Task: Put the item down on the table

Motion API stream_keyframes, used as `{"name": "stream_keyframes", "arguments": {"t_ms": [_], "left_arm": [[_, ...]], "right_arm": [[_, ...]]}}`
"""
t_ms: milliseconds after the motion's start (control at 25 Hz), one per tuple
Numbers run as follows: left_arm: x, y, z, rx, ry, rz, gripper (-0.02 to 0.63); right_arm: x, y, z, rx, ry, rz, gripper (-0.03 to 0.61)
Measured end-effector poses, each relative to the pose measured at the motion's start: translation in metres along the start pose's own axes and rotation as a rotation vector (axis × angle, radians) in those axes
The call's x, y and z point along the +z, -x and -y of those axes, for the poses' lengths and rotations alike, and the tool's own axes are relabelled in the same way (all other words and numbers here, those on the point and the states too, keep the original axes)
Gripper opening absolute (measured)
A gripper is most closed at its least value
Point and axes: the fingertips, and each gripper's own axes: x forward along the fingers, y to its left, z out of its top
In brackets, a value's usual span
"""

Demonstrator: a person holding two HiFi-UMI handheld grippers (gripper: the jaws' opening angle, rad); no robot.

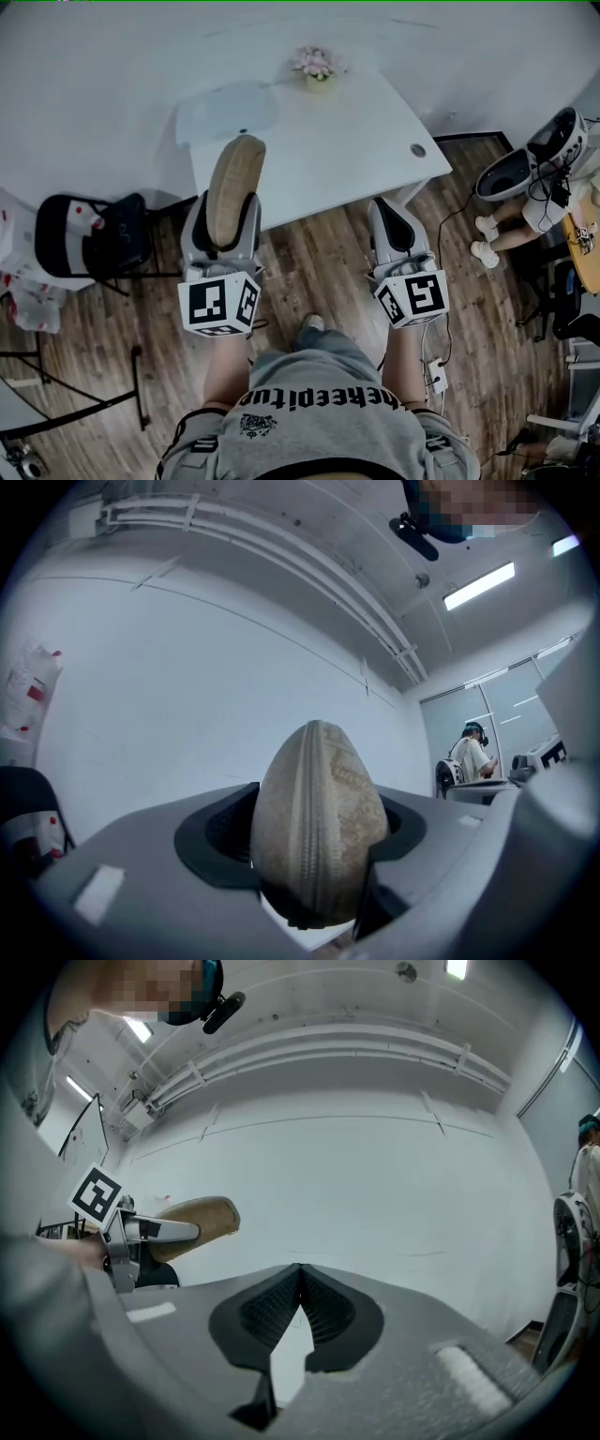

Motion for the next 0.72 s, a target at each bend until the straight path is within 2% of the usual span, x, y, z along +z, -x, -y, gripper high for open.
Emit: {"name": "stream_keyframes", "arguments": {"t_ms": [440,720], "left_arm": [[-0.015,-0.047,0.02,0.011,0.047,-0.011,0.304],[-0.021,-0.072,0.023,-0.001,0.021,-0.031,0.304]], "right_arm": [[-0.01,-0.026,0.045,0.03,-0.019,0.003,-0.003],[-0.016,-0.044,0.06,0.02,-0.042,0.0,-0.003]]}}
